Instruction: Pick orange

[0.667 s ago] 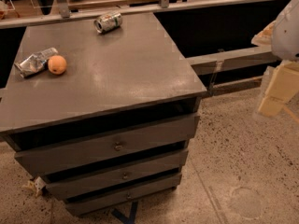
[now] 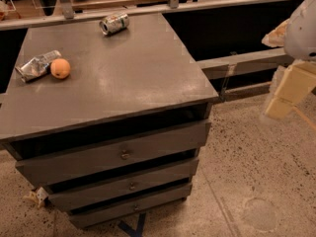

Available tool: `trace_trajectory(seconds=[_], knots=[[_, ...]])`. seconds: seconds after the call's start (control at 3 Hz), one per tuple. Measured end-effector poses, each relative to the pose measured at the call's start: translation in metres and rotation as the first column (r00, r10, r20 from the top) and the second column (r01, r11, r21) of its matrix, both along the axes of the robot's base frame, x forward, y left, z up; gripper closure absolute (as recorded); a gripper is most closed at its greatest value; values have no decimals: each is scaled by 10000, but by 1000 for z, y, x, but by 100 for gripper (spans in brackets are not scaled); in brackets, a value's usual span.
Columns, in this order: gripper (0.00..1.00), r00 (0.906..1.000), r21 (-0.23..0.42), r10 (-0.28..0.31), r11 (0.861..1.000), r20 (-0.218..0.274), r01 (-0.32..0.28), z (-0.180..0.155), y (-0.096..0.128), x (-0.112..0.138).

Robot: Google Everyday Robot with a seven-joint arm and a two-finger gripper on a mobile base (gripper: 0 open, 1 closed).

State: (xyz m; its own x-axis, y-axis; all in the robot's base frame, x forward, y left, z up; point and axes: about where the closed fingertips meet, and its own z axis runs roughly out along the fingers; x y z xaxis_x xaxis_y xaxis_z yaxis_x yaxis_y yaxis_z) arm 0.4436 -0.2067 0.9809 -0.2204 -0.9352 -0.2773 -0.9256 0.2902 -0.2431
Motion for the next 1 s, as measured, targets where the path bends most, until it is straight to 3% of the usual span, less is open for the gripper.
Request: trace_trajectory(seconds=[0.33,0.67,1.0], knots=[[0,9983,2258,-407,9737,416,303,5,23,26],[0,9951,4565,-619,8895,772,199,17,60,55],[0,9910,6038,-668,7970,1161,-170,38,106,77]])
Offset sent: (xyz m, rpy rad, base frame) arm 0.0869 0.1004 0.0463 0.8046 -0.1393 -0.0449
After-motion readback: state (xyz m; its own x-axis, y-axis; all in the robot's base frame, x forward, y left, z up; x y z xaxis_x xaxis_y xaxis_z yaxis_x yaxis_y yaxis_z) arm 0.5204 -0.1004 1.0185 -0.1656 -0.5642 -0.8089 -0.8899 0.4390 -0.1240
